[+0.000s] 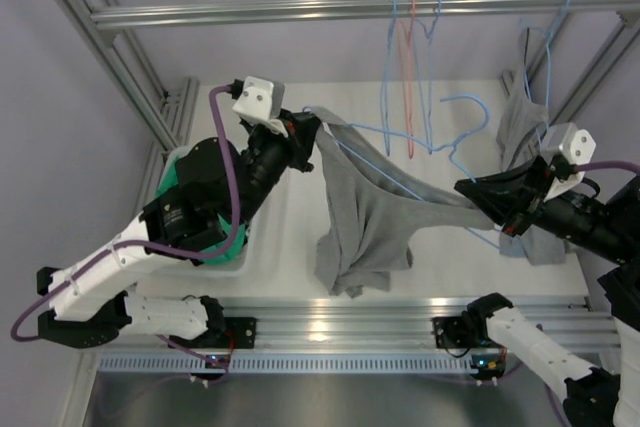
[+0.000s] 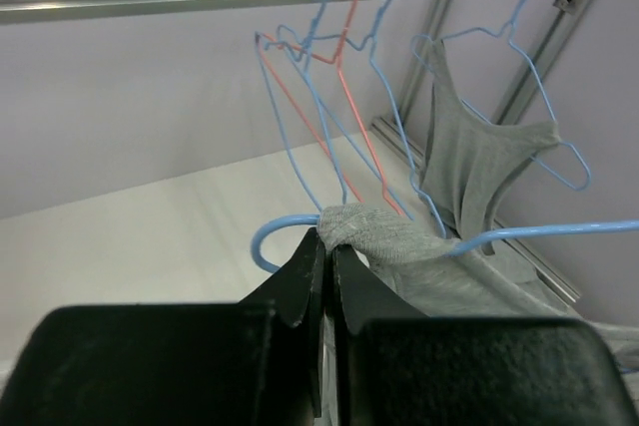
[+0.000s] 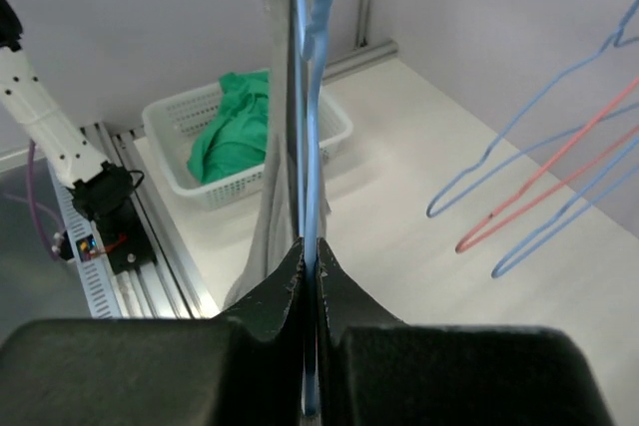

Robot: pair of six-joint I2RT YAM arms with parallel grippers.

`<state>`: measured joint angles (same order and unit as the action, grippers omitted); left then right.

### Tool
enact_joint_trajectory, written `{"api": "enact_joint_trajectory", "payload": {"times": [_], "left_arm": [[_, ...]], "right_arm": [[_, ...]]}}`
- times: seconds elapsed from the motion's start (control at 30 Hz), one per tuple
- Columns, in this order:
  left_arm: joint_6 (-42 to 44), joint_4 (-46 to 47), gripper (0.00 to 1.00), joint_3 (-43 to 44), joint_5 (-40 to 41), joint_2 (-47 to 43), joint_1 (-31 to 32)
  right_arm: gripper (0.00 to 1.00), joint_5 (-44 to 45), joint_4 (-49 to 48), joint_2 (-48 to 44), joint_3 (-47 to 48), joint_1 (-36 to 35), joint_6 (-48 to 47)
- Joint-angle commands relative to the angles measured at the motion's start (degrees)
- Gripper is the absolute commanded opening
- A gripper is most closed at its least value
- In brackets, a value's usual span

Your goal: Remove the tank top from the hanger

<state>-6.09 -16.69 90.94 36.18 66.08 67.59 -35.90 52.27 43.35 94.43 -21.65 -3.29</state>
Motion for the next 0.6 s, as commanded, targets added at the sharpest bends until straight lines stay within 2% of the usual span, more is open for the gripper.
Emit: {"api": "enact_joint_trajectory", "payload": {"times": [0.0,0.2,0.33,0.43,0.5,0.53,0.57], "left_arm": [[-0.07,3.24,0.0,0.38,7.93,-3.15,-0.09],[0.55,3.15,0.0,-0.41,11.36,-3.86,-0.09],[2.13,3.24,0.0,-0.15,19.16,-2.46,-0.27],[1.43,2.45,0.0,-0.84,21.91,-2.19,-1.66],[-1.37,0.79,0.0,-1.2,20.08,-2.28,-3.6],[-2.51,0.0,0.0,-1.29,18.5,-2.19,-6.57],[-5.22,-2.19,0.0,-1.11,14.66,-1.75,-8.16]], "right_arm": [[0.0,5.49,0.63,-0.2,-1.44,-1.03,-1.81],[0.0,5.84,3.01,1.64,-1.97,-0.94,-3.48],[0.0,9.43,3.63,0.86,-1.88,-1.55,-4.27],[0.0,10.5,4.5,-0.55,-1.62,-2.43,-5.58],[0.0,10.5,5.03,-1.34,-1.18,-2.96,-6.46],[0.0,10.24,5.03,-1.69,-1.09,-3.13,-6.99],[0.0,7.89,5.03,-2.04,-1.09,-3.31,-7.78]]}}
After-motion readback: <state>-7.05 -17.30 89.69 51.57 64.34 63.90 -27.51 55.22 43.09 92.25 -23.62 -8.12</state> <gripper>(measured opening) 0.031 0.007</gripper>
